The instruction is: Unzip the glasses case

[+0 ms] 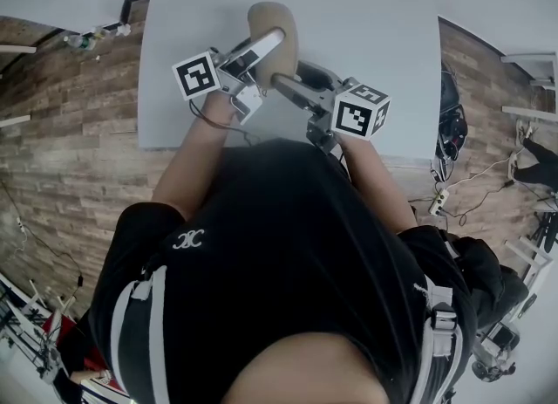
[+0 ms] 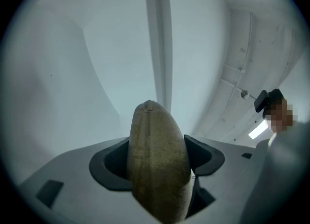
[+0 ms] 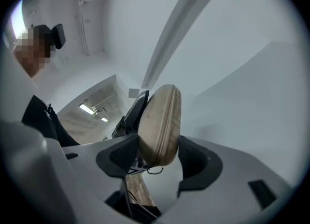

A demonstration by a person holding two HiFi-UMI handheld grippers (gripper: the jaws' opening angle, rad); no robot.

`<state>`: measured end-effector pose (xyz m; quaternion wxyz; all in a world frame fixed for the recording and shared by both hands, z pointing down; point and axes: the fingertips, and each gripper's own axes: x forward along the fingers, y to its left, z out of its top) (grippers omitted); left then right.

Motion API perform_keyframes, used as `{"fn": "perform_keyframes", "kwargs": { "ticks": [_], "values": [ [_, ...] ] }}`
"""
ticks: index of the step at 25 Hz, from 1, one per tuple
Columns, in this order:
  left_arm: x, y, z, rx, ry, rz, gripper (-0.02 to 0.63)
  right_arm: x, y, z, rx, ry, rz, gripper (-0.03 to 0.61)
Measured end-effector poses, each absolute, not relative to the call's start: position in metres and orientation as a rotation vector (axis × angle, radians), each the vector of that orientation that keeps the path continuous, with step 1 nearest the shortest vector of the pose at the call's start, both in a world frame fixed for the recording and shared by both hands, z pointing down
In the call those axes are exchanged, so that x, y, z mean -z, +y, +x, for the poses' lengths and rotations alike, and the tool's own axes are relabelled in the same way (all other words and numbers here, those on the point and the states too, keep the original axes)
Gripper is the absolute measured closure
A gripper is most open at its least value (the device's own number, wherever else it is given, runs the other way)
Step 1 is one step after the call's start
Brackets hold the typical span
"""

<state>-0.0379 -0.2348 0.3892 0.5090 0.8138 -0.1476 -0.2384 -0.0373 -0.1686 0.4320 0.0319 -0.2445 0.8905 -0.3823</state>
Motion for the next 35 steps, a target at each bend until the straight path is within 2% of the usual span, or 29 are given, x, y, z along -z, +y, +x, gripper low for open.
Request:
{"fn": "perform_keyframes", "kwargs": {
  "ticks": [4,5,7,8,14,15,16,17,22,28,35],
  "values": [
    [-0.402,-0.233,-0.034,0.504,-0.414,2.011,0.289,-0.440,-0.167,-0.034,1.103,2.860,-0.844,0.328],
    [-0.409,-0.233,-0.031,0.441,-0.462,2.055,0.272,-0.443,-0.167,-0.032,1.069,2.890,-0.885,0.328],
    [-0.424,-0.232,-0.026,0.307,-0.542,2.132,0.189,-0.448,-0.167,-0.029,1.038,2.913,-0.951,0.328],
    [-0.430,-0.231,-0.026,0.250,-0.576,2.161,0.177,-0.451,-0.169,-0.027,1.042,2.907,-0.981,0.328],
    [-0.471,-0.234,-0.063,-0.097,-0.903,2.224,0.164,-0.493,-0.185,0.013,1.015,2.945,-1.381,0.342],
    [-0.482,-0.234,-0.073,-0.177,-0.987,2.188,0.211,-0.504,-0.187,0.021,0.985,2.982,-1.452,0.353],
    [-0.492,-0.235,-0.084,-0.244,-1.086,2.140,0.433,-0.515,-0.189,0.027,0.958,3.017,-1.502,0.367],
    [-0.499,-0.236,-0.094,-0.287,-1.171,2.093,0.611,-0.524,-0.192,0.030,0.926,3.050,-1.529,0.377],
    [-0.501,-0.225,-0.078,-0.238,-1.125,2.082,0.611,-0.536,-0.205,0.030,0.693,3.219,-1.520,0.382],
    [-0.500,-0.208,-0.055,-0.308,-1.157,2.132,0.611,-0.546,-0.205,0.045,0.571,3.230,-1.567,0.377],
    [-0.511,-0.189,-0.045,-0.317,-1.199,2.061,0.611,-0.560,-0.183,0.079,0.770,3.062,-1.611,0.341]
  ]
}}
